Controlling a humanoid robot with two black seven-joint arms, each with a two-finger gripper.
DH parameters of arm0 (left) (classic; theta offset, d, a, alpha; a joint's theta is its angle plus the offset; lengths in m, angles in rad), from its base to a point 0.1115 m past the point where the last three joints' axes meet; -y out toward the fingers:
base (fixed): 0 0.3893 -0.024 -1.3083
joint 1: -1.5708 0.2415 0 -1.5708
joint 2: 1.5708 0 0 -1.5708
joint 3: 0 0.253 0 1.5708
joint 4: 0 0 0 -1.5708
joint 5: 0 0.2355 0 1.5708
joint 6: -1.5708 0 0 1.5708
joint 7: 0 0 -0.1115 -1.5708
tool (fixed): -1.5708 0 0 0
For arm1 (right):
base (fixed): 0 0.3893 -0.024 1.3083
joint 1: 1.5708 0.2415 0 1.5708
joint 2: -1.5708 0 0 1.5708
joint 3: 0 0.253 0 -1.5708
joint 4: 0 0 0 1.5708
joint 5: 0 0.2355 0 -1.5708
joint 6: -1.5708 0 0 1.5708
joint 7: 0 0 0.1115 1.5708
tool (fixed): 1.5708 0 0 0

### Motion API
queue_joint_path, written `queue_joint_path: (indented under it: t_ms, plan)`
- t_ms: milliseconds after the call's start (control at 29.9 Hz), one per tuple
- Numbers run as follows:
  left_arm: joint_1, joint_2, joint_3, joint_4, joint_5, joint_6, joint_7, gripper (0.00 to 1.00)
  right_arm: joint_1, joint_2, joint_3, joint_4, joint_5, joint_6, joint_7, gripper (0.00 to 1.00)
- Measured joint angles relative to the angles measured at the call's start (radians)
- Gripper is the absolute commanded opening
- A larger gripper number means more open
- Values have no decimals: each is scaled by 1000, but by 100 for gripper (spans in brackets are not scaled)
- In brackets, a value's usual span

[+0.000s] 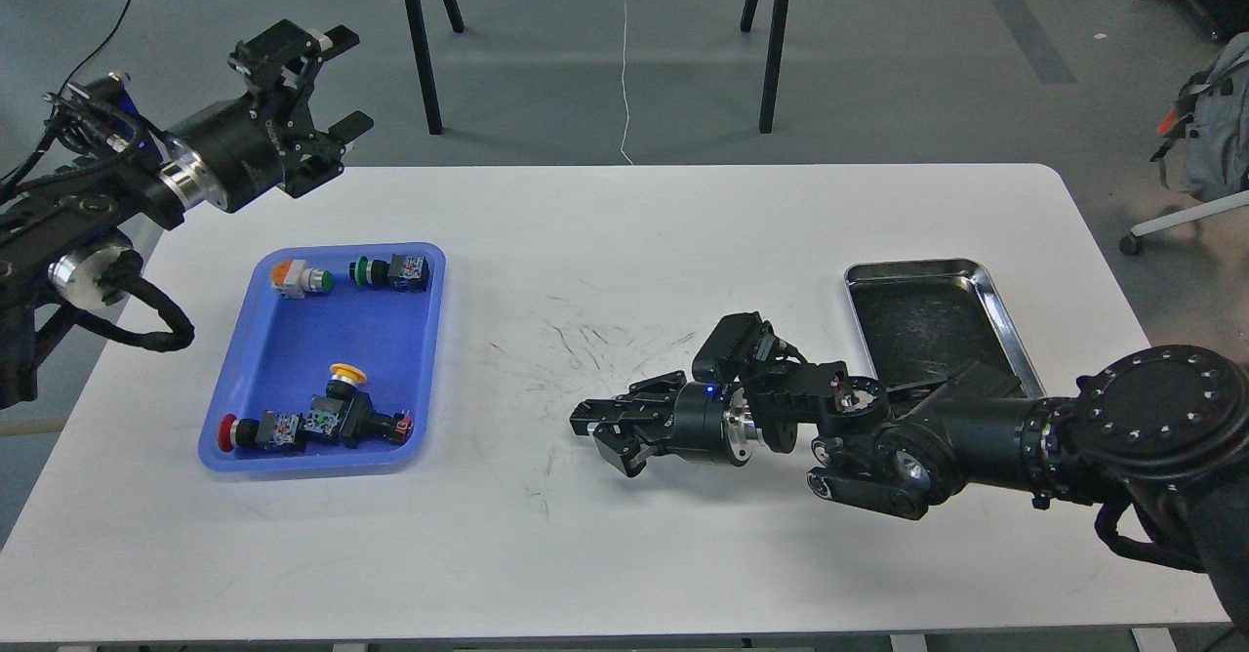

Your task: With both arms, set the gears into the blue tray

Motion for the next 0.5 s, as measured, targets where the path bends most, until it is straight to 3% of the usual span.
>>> queue_joint_path:
  t_ms: [67, 334, 502]
  plan:
    - [0, 0, 0, 0, 0, 0, 0, 100, 4, 0, 2, 1, 2, 0, 0, 41]
    - [-1, 1, 0, 0, 1, 0, 0, 100, 10, 0, 4, 7, 6, 0, 0, 43]
    - [-1, 1, 0, 0, 1, 0, 0, 100, 11, 0, 5, 8, 6, 0, 0, 50]
